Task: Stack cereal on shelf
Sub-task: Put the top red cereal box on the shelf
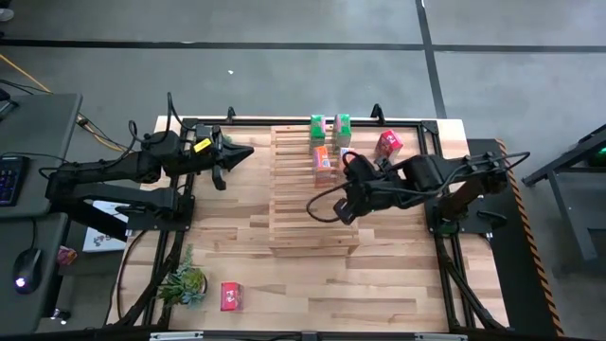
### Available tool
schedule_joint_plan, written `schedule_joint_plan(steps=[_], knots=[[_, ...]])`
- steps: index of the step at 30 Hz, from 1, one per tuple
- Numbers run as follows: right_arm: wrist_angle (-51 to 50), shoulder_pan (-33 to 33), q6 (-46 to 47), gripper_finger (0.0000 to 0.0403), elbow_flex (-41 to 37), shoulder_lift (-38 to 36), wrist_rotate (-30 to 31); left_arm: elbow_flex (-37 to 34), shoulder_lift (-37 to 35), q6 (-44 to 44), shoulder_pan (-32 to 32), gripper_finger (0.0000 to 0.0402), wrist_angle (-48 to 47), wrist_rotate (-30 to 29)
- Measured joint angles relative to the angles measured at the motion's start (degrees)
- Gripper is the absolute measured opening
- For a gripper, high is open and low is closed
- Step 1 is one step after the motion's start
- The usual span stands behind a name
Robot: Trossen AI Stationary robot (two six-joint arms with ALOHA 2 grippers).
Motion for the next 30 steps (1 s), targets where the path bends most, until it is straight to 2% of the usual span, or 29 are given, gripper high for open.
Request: schedule_joint_plan(steps=[9,13,19,23,26,30], knots=[[-0.2,-3.0,2.4,0.0000,0.0,0.0,1.3,0.0,0.0,1.2,0.0,0.0003,-0.1,1.0],[-0.2,-4.5,2.5,0.0015,0.0,-0.1,3.7,0.0,-0.1,1.0,0.0,0.0003,-0.1,2.7],[-5.8,-7.9,6.7,0.0081,-0.1,-2.1,9.4,0.0,-0.2,1.0,0.0,0.0004,-0.3,3.3],[-8.9,-11.6,8.7,0.0141,-0.9,-5.3,9.6,0.0,-0.2,1.6,0.0,0.0005,-1.2,3.3],[-9.2,-16.1,6.6,0.0184,-4.3,-9.1,7.3,0.0,0.2,1.9,0.1,0.0005,-2.1,3.3],[-7.3,-24.0,3.8,0.0218,-15.9,-16.0,4.8,0.1,1.0,0.7,1.1,0.0006,-2.2,3.1]])
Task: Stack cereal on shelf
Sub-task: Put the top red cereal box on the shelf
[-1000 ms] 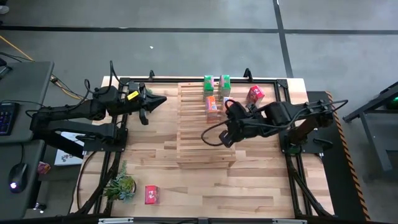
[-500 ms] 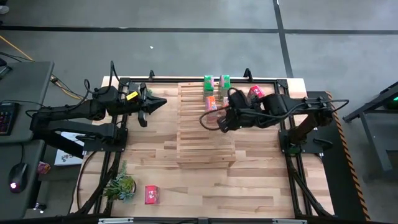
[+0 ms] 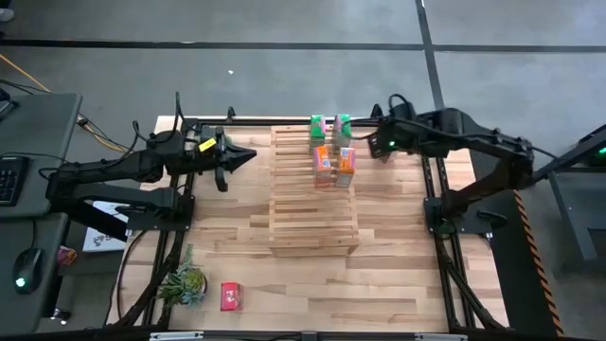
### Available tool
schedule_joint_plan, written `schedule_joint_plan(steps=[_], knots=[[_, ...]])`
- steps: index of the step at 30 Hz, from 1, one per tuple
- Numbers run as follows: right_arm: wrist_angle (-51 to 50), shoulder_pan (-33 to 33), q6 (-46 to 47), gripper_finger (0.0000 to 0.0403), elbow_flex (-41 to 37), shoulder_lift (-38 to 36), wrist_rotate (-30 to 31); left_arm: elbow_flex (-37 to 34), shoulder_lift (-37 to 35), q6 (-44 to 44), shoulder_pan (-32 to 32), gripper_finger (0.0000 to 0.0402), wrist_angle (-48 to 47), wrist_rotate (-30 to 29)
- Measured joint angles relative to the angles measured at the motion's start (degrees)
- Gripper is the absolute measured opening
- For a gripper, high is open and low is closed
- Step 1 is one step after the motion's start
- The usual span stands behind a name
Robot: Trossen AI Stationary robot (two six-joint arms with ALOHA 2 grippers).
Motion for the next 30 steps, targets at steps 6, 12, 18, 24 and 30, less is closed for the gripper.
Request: schedule_joint_plan(steps=[6,12,18,24,30], knots=[[9.1,-13.4,-7.8,0.0227,-22.9,-11.8,-6.7,0.0,1.0,0.4,1.5,0.0006,0.1,-3.7],[29.7,-23.6,-18.6,0.0227,-38.6,-18.7,-18.3,0.0,1.1,0.6,1.8,0.0006,0.3,-5.0],[38.0,-29.1,-25.6,0.0227,-42.4,-17.6,-19.0,0.0,1.1,-1.0,1.8,0.0006,0.6,-6.6],[38.3,-32.4,-30.7,0.0228,-42.4,-13.4,-18.7,0.0,1.1,-0.9,1.8,0.0007,0.5,-10.2],[39.0,-35.0,-32.1,0.0241,-42.4,-8.5,-19.1,0.0,1.1,-0.9,1.8,0.0036,0.3,-10.8]])
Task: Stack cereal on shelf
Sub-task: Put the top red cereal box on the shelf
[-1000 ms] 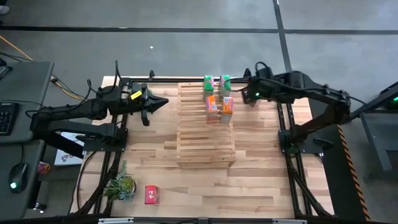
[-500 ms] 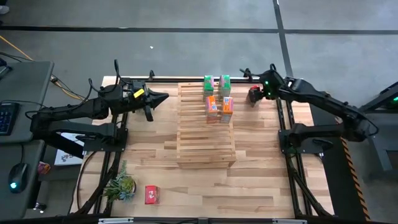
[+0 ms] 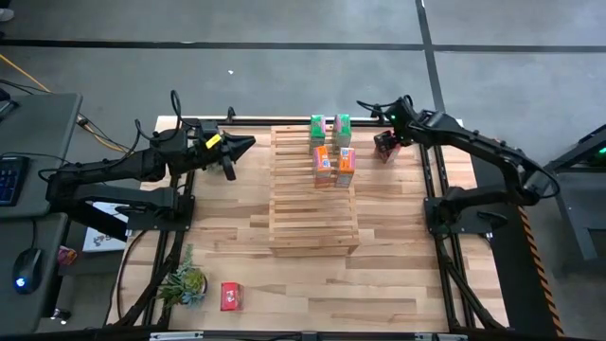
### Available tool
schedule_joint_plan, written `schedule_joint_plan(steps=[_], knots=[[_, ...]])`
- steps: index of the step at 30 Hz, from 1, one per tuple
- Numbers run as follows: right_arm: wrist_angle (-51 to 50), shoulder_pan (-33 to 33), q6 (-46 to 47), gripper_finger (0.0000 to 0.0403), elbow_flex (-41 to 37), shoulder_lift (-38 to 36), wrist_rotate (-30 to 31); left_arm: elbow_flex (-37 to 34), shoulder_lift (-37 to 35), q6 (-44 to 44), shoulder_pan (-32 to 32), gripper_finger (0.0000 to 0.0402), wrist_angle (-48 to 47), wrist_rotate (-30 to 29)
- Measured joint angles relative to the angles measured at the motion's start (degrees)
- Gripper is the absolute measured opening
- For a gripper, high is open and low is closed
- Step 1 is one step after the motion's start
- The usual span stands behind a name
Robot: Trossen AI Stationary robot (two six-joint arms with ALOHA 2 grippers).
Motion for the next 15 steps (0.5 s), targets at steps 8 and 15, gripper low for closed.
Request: schedule_joint_plan(steps=[8,15], knots=[[0.4,-1.5,-0.7,0.0244,0.0,4.4,-0.5,0.0,0.0,0.1,0.0,0.0069,-0.2,0.0],[2.3,-1.5,-1.0,0.0244,0.0,7.5,-1.0,0.0,0.0,1.5,0.0,0.0036,-1.4,1.3]])
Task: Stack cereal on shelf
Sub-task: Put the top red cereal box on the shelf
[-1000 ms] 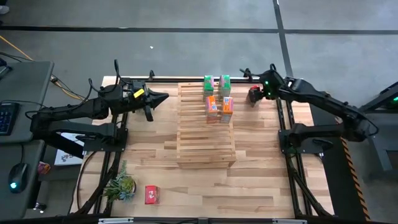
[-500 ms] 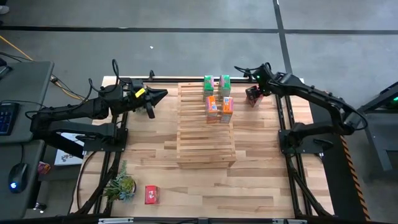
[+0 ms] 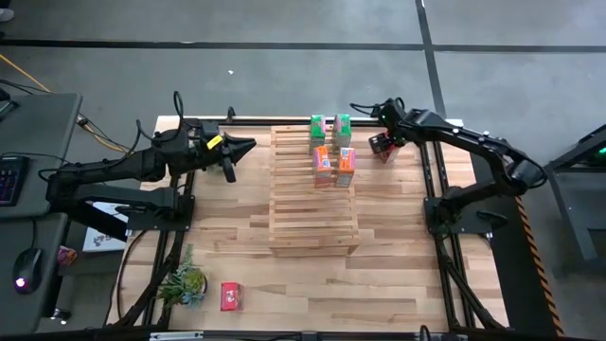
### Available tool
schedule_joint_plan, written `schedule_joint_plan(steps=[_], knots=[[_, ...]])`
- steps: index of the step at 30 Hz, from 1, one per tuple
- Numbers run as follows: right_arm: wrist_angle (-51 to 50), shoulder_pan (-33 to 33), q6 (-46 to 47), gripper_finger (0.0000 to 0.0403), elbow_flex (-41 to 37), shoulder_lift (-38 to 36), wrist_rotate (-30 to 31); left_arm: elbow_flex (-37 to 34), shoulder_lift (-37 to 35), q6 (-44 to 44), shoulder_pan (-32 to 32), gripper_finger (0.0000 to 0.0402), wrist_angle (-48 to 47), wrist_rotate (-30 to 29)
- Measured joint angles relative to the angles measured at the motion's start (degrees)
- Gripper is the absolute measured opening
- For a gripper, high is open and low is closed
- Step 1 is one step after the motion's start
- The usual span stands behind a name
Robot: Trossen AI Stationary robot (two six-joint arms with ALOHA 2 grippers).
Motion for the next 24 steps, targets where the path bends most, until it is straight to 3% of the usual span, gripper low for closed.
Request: schedule_joint_plan(steps=[3,16,24], knots=[[0.0,0.0,-1.0,0.0244,0.0,1.3,-0.4,0.0,0.0,-0.7,0.0,0.0006,-2.5,1.2],[-0.8,-0.5,-3.6,0.0241,0.0,3.0,-0.4,0.0,0.0,1.4,0.0,0.0001,-5.8,-1.6],[-3.4,-0.4,-5.2,0.0179,0.2,2.8,-0.4,0.0,0.0,1.6,0.3,0.0000,-5.7,-3.0]])
